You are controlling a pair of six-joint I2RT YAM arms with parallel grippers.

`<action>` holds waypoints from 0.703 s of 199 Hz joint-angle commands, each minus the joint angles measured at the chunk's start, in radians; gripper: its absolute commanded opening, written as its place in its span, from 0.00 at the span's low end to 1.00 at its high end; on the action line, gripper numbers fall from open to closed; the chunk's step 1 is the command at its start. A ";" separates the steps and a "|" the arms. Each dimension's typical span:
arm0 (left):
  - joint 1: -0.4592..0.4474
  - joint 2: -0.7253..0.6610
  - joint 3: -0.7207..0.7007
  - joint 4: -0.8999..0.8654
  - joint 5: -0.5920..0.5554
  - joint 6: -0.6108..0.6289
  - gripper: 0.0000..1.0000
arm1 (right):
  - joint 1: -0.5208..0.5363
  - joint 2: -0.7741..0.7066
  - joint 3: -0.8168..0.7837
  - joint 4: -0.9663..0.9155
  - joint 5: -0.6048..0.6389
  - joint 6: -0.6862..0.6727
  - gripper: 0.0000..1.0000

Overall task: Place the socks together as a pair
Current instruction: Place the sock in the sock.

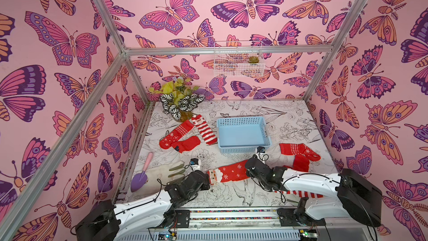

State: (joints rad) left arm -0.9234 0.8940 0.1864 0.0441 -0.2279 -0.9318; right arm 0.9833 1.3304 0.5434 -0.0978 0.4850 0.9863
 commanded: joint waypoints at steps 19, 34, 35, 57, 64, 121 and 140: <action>-0.004 -0.024 0.026 -0.014 0.011 0.022 0.00 | -0.006 -0.039 -0.002 -0.040 0.012 -0.013 0.00; -0.003 -0.023 0.025 -0.015 0.003 0.024 0.00 | -0.007 -0.043 0.004 -0.055 0.017 -0.018 0.00; -0.003 -0.023 0.025 -0.015 0.003 0.024 0.00 | -0.006 -0.043 0.004 -0.056 0.018 -0.018 0.00; -0.005 0.003 0.028 -0.015 -0.005 0.030 0.00 | -0.008 -0.039 0.002 -0.061 0.024 -0.023 0.00; -0.003 0.015 0.031 -0.014 -0.004 0.029 0.00 | -0.008 -0.037 0.002 -0.061 0.024 -0.023 0.00; -0.004 0.071 0.051 -0.001 0.009 0.026 0.00 | -0.009 -0.040 -0.013 -0.055 0.026 -0.017 0.00; -0.004 0.070 0.055 -0.001 0.018 0.032 0.00 | -0.009 -0.038 -0.019 -0.052 0.023 -0.016 0.00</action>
State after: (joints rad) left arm -0.9234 0.9623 0.2192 0.0479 -0.2245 -0.9207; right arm 0.9829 1.2987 0.5411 -0.1310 0.4885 0.9783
